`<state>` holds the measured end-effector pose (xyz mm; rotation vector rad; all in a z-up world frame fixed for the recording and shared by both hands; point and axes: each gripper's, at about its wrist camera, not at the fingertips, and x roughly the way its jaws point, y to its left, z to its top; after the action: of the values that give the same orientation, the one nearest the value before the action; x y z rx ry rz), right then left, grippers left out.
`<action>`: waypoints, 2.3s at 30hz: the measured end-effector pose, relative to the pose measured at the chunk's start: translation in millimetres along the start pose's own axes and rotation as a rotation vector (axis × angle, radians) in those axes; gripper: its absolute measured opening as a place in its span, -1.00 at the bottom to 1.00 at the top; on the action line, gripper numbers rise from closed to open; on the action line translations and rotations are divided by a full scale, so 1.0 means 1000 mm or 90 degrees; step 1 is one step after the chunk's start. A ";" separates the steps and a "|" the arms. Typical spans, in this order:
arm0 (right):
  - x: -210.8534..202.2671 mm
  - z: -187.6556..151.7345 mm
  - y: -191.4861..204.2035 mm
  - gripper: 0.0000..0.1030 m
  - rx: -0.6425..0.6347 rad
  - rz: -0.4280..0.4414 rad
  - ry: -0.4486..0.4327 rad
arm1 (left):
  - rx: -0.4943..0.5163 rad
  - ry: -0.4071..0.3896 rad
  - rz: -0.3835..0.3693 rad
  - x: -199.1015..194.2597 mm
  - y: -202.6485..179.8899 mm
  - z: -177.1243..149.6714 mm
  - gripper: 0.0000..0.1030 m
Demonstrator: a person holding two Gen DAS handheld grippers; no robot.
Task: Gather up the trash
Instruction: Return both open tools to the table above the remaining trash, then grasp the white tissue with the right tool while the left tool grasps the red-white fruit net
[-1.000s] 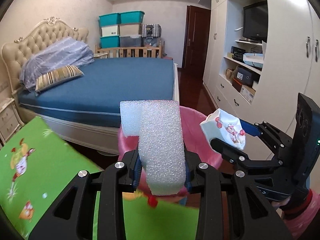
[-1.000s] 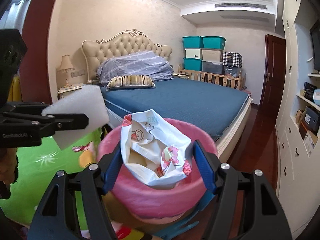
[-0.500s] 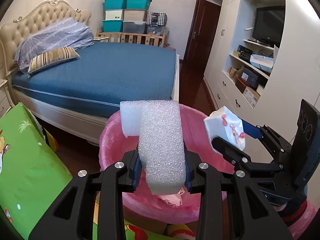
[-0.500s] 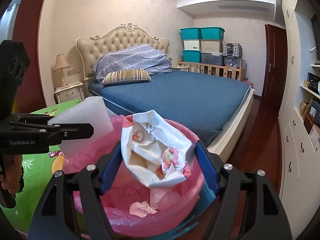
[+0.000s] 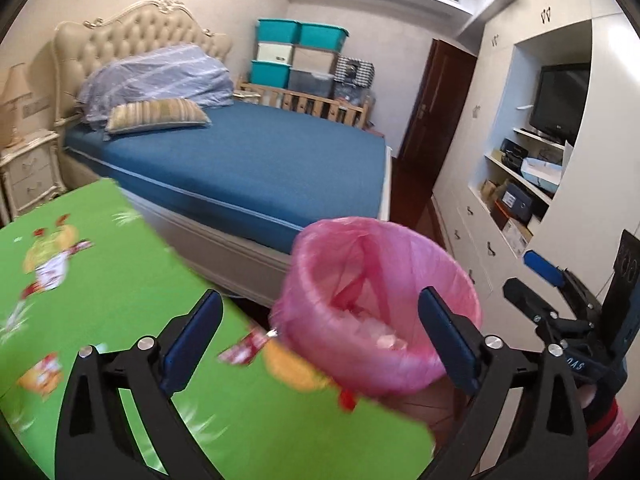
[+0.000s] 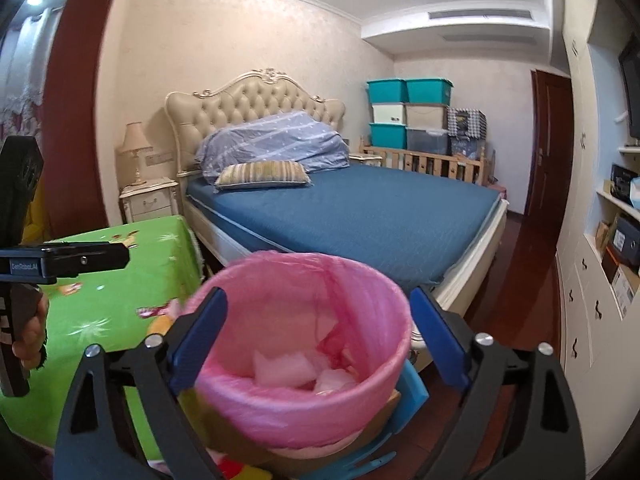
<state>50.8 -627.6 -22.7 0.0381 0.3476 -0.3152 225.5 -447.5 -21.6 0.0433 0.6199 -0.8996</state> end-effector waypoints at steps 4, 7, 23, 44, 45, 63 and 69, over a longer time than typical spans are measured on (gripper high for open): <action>-0.008 -0.005 0.042 0.76 -0.020 0.045 0.014 | 0.021 -0.021 0.057 -0.051 0.022 -0.018 0.85; -0.008 -0.009 0.084 0.76 -0.036 0.090 0.034 | 0.014 -0.032 0.094 -0.095 0.047 -0.035 0.86; -0.025 -0.025 0.330 0.76 -0.119 0.316 0.099 | -0.047 -0.034 0.358 -0.311 0.164 -0.170 0.86; -0.004 -0.043 0.496 0.56 -0.247 0.365 0.243 | -0.172 -0.038 0.484 -0.391 0.237 -0.243 0.86; -0.001 -0.044 0.499 0.51 -0.246 0.363 0.253 | -0.162 -0.041 0.482 -0.389 0.235 -0.243 0.86; -0.029 -0.032 0.402 -0.29 -0.125 0.347 0.181 | -0.149 -0.005 0.477 -0.372 0.228 -0.236 0.86; -0.040 -0.034 0.381 -0.28 -0.094 0.352 0.161 | -0.183 -0.007 0.378 -0.343 0.215 -0.207 0.86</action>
<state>122.2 -250.9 -48.1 0.0273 0.5929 0.2655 126.8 -5.6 -60.2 -0.0362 0.6707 -0.2337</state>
